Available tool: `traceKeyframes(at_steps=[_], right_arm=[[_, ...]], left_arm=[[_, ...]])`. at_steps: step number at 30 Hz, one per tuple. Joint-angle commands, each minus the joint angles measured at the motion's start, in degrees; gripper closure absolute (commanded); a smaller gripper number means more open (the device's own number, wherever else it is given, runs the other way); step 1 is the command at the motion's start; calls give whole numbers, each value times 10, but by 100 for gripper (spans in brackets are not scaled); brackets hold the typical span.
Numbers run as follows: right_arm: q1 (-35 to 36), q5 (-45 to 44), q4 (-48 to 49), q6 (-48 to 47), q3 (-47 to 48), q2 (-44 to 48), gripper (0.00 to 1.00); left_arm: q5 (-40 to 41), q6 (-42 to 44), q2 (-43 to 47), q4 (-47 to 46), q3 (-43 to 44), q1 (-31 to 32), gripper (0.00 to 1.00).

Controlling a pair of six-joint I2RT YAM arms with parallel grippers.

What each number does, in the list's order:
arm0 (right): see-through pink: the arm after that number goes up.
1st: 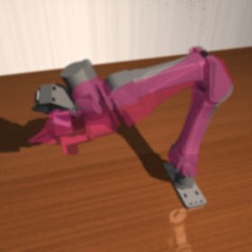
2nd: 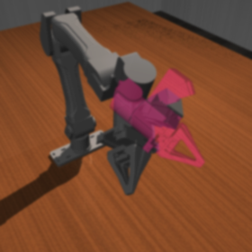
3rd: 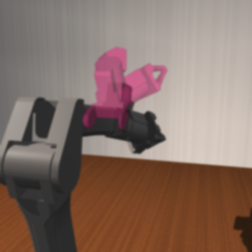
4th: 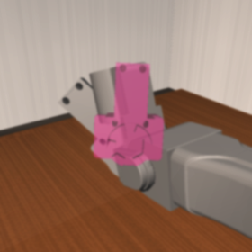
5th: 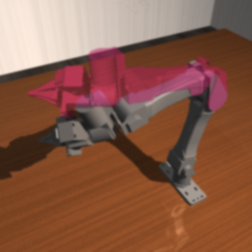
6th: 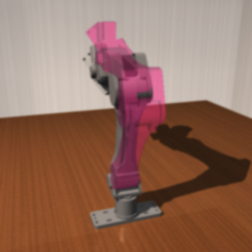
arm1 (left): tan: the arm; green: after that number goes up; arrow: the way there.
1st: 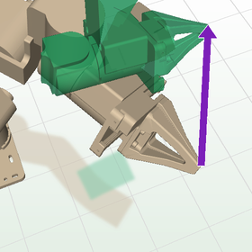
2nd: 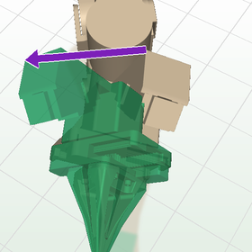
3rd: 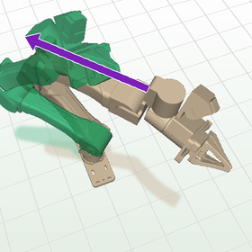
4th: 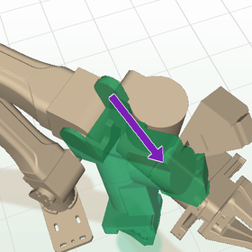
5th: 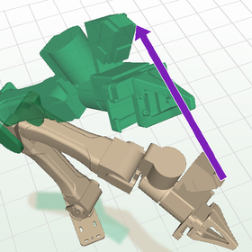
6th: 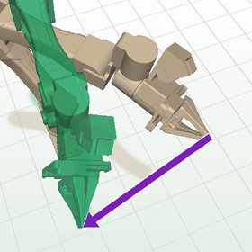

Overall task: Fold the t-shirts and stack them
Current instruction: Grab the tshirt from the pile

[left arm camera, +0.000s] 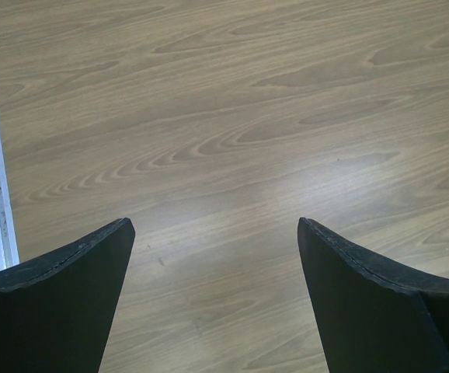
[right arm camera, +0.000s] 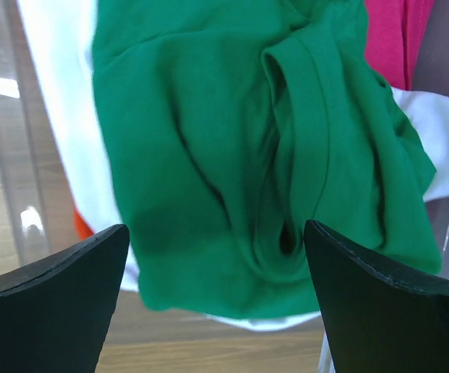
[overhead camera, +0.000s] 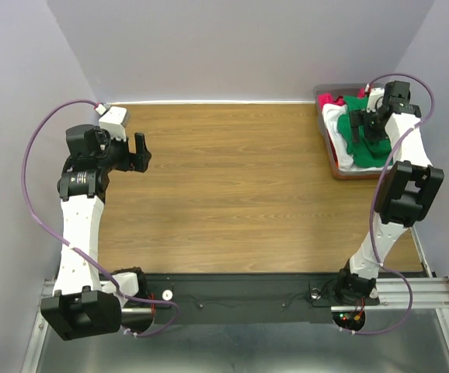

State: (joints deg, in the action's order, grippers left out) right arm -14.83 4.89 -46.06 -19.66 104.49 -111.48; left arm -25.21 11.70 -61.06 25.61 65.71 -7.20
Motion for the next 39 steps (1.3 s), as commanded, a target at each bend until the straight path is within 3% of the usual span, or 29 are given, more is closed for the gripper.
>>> traceKeyframes(at_steps=[1,8,11,12,14,15,17,20,31,39], right_arm=[[-1,-1,-13,-18,48,-25,0],[-4,7,-15,-11,71,-71,2],[-7,14,-17,-7,77,-74,21],[-8,17,-17,-6,78,-74,36],[-12,21,-19,-2,83,-67,48],[-13,26,-20,0,84,-62,59],[-16,27,-20,-1,87,-44,69],[-26,34,-18,-1,101,-22,99],[-41,71,-21,5,207,48,99],[-40,267,-20,75,309,72,99]], left_arm=[[-12,6,-6,-9,20,1,1],[-17,10,-21,-3,21,1,1],[-15,8,-24,-6,17,1,1],[-15,7,-25,-7,16,1,1],[-13,7,-25,-9,16,1,1],[-14,6,-26,-10,17,1,1],[-15,5,-26,-10,17,1,1],[-20,4,-27,-12,13,1,1],[-30,2,-28,-15,9,2,1],[-48,3,-52,15,44,-2,1]])
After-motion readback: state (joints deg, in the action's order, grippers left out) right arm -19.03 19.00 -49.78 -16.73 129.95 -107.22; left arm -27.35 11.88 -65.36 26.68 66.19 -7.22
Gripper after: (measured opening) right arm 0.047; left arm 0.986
